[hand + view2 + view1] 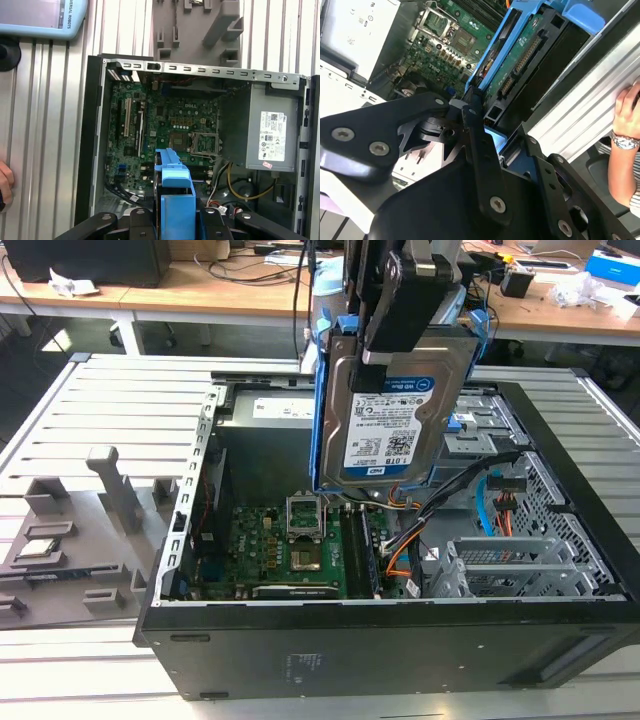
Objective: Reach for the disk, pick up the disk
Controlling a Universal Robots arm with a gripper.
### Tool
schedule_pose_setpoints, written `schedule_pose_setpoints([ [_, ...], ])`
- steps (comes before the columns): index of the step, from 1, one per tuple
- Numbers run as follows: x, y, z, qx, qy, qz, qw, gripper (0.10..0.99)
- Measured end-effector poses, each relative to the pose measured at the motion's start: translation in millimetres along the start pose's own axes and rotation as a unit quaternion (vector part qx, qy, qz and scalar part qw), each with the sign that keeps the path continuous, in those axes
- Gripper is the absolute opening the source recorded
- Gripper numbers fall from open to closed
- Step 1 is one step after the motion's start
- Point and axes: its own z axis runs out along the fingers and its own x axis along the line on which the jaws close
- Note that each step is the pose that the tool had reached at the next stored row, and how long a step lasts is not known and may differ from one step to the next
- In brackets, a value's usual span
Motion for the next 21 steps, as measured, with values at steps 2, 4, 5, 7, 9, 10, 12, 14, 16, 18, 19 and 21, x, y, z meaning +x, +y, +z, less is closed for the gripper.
schedule_pose_setpoints([
  [2, 4.2, 0.3, 0.0, 0.0, 0.0, 0.0, 1.0, 0.365],
  [4, 7.8, 0.5, 0.0, 0.0, 0.0, 0.0, 1.0, 0.365],
  [5, 8.9, 0.6, 0.0, 0.0, 0.0, 0.0, 1.0, 0.365],
  [7, 13.6, 0.9, 0.0, 0.0, 0.0, 0.0, 1.0, 0.365],
  [9, 16.1, 1.1, 0.1, 0.0, 0.0, 0.0, 1.0, 0.365],
  [10, 17.5, 1.2, 0.0, 0.0, 0.0, 0.0, 1.0, 0.365],
  [12, 20.7, 1.4, 0.1, 0.0, 0.0, 0.0, 1.0, 0.365],
  [14, 24.8, 1.7, 0.1, 0.0, 0.0, 0.0, 1.0, 0.365],
  [16, 28.8, 2.0, 0.1, 0.0, 0.0, 0.0, 1.0, 0.365],
  [18, 31.1, 2.1, 0.1, 0.0, 0.0, 0.0, 1.0, 0.365],
  [19, 32.3, 2.2, 0.1, 0.0, 0.0, 0.0, 1.0, 0.365],
  [21, 35.5, 2.4, 0.1, 0.0, 0.0, 0.0, 1.0, 0.365],
])
